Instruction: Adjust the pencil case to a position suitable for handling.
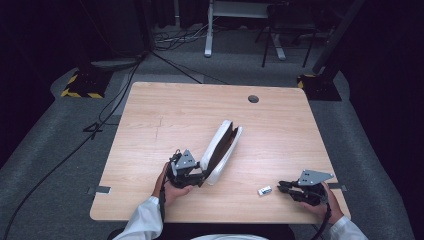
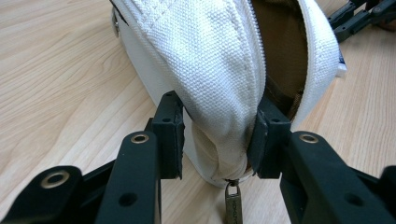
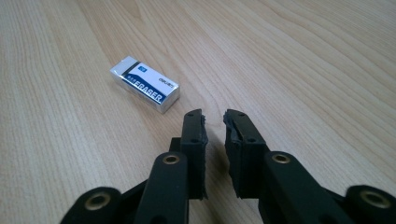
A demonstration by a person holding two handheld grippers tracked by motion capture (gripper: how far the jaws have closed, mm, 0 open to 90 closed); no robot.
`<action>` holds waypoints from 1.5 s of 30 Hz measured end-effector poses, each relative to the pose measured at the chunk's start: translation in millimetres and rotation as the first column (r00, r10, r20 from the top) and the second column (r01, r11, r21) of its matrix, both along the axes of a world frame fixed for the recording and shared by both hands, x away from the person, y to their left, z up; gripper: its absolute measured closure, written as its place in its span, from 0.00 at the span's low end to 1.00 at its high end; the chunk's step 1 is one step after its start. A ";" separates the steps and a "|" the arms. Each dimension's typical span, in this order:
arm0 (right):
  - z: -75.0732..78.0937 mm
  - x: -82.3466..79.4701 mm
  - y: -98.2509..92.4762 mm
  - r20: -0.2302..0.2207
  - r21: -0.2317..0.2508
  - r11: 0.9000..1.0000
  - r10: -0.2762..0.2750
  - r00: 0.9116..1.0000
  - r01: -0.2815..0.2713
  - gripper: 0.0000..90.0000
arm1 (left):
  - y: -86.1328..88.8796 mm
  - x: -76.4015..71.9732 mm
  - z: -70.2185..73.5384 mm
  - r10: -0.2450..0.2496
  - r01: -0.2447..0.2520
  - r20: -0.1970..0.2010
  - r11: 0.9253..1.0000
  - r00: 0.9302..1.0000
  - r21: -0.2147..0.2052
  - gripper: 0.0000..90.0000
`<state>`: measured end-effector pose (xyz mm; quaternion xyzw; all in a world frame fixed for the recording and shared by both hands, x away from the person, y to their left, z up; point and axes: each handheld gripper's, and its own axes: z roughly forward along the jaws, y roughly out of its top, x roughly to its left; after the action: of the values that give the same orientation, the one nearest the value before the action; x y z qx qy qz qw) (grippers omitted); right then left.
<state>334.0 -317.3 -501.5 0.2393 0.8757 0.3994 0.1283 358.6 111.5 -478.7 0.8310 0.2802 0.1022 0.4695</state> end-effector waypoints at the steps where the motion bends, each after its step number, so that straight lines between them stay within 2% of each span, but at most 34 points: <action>1: 0.1 -0.3 0.0 -0.001 -0.001 1.000 0.002 1.000 -0.002 0.83 | -1.6 1.5 -0.1 -0.005 0.005 0.001 1.000 1.000 -0.001 0.68; 7: 0.1 -1.4 1.8 0.001 -0.003 1.000 0.008 1.000 -0.008 0.65 | -12.0 6.7 -0.2 -0.028 0.027 -0.005 1.000 1.000 -0.007 0.68; 15: 4.5 -3.4 7.7 0.005 0.009 0.998 0.069 0.998 -0.069 0.47 | -25.8 13.1 -0.9 -0.049 0.049 -0.014 0.999 0.999 -0.017 0.68; 23: 4.3 3.8 25.5 -0.003 0.001 0.989 0.150 0.989 -0.150 0.43 | -39.5 19.0 -1.9 -0.066 0.065 -0.021 0.997 0.998 -0.030 0.68; 28: 2.1 12.1 32.8 -0.010 0.014 0.986 0.164 0.986 -0.164 0.43 | -45.6 20.9 -2.6 -0.074 0.074 -0.019 0.997 0.997 -0.026 0.67; 32: 0.9 14.5 40.6 -0.014 0.011 0.976 0.219 0.976 -0.219 0.45 | -46.6 21.6 -1.8 -0.077 0.077 -0.010 0.997 0.997 0.007 0.64; 34: -0.3 13.8 44.7 -0.014 -0.010 0.973 0.230 0.973 -0.231 0.48 | -46.3 21.1 -1.1 -0.075 0.075 -0.002 0.997 0.997 0.015 0.63; 37: -0.2 12.8 44.8 -0.012 -0.006 0.970 0.244 0.970 -0.244 0.53 | -46.0 20.7 -0.6 -0.078 0.078 0.001 0.997 0.997 0.021 0.62; 41: 0.9 8.8 42.7 -0.019 -0.005 0.965 0.261 0.965 -0.261 0.71 | -46.2 19.9 -0.2 -0.090 0.090 0.012 0.996 0.996 0.029 0.65; 45: 1.9 4.3 41.4 -0.015 -0.016 0.963 0.269 0.963 -0.269 0.78 | -46.1 20.5 1.0 -0.114 0.113 0.022 0.992 0.993 0.052 0.69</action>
<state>338.3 -275.9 -499.6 0.1195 0.9044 0.4037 0.0691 379.2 65.4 -477.7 0.8560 0.2241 0.0928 0.4566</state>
